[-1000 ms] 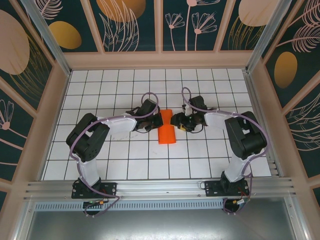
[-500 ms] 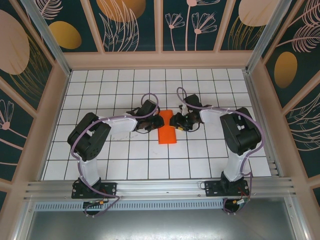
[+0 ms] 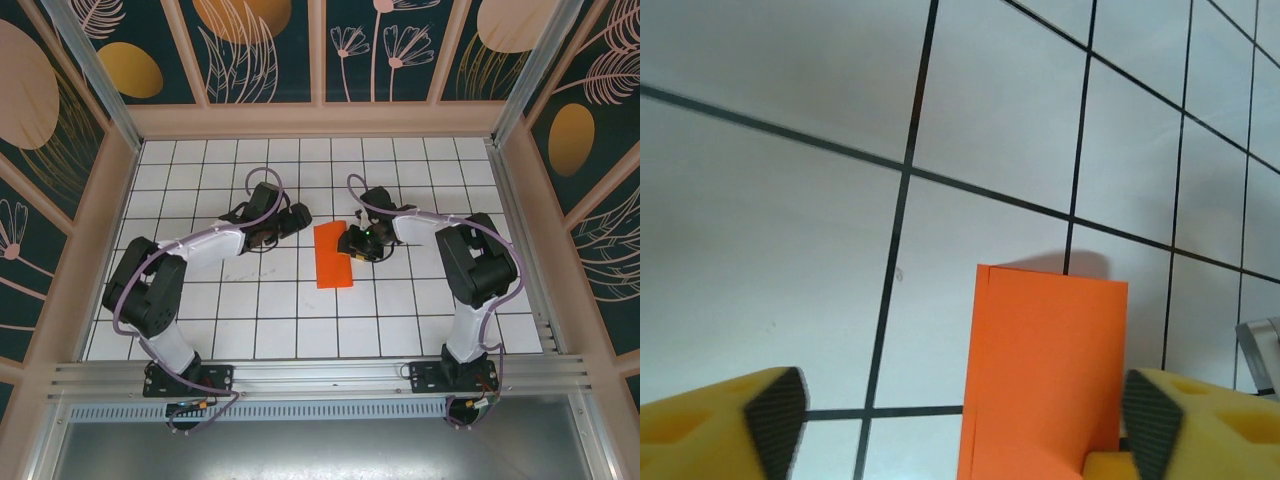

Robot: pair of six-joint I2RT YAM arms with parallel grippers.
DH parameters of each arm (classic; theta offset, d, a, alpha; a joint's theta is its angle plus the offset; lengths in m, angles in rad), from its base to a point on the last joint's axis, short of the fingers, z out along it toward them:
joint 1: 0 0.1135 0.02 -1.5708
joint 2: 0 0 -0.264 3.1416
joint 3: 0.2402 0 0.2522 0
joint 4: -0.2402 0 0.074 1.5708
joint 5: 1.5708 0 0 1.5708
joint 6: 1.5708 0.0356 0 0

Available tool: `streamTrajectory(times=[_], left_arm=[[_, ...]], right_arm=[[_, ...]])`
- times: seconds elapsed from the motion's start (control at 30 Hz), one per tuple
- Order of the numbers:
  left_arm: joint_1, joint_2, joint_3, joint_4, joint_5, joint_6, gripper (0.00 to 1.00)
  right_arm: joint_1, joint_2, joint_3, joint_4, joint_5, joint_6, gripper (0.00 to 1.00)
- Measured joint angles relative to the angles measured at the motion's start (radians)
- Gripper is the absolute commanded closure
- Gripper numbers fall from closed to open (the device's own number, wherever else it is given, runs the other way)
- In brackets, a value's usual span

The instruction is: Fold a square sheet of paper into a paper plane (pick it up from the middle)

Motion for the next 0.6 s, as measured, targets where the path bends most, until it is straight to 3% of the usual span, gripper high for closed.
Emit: streamTrajectory(times=[0.6], left_arm=[[0.000,-0.046,-0.149,0.172,0.076,0.081,0.01]], right_arm=[[0.039,0.028,0.060,-0.083,0.089,0.003,0.48]])
